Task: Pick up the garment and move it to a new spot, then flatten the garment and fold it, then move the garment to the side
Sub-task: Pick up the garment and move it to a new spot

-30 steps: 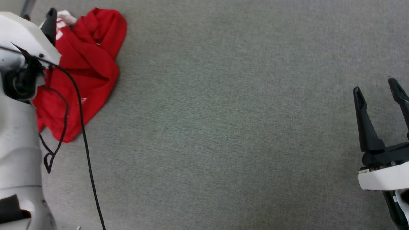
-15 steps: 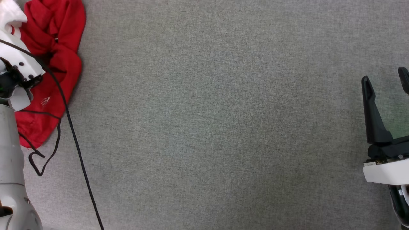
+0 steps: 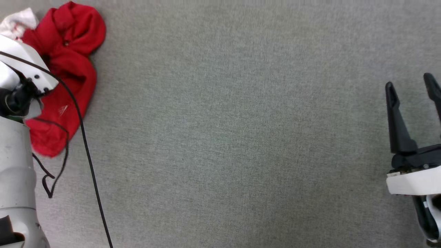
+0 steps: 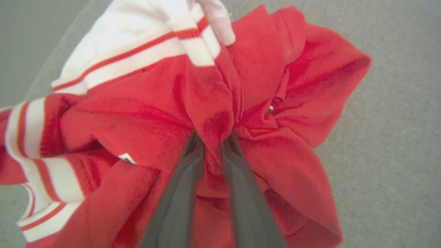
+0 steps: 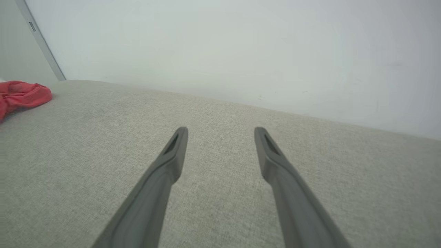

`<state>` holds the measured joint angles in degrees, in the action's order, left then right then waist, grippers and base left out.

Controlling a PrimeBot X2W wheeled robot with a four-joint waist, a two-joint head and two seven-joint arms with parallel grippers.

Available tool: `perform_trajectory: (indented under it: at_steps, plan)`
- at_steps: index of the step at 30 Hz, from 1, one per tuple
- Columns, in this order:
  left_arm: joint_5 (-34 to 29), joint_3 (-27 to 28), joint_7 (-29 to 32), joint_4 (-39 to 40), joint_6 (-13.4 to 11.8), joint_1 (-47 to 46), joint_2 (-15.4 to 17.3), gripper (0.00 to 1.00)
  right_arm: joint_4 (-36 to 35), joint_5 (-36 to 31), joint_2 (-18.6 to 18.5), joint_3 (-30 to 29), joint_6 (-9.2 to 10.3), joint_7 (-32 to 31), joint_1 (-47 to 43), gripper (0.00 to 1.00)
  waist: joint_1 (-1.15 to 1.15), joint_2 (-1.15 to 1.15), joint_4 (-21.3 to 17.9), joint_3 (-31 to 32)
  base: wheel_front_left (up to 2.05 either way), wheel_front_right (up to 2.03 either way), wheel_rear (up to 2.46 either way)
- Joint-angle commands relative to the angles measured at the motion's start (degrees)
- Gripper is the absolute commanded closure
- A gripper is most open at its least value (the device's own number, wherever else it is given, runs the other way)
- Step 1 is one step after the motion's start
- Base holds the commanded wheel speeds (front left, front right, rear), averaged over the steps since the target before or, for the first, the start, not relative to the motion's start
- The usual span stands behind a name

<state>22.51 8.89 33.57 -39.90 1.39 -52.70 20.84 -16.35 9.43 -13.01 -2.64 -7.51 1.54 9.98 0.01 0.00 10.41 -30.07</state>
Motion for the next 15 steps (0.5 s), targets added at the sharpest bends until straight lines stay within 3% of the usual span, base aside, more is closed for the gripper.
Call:
perform_trajectory:
  at_steps: [1, 15]
  plan:
    - [-0.85, -0.23, -2.32, 0.88, 0.21, 0.36, 0.60, 1.00, 0.49, -0.17, 0.47, 0.15, 0.04, 0.56, -0.37, 0.00, -0.01, 0.00, -0.14, 2.30, 0.00, 0.00, 0.00]
    - [-3.89, -2.08, -29.81, 9.78, 1.64, 7.64, -3.28, 1.00, 5.33, -0.46, 5.81, -0.58, 0.04, 2.74, -4.50, 0.00, -0.01, 0.00, -2.86, 14.02, 0.00, 0.00, 0.00]
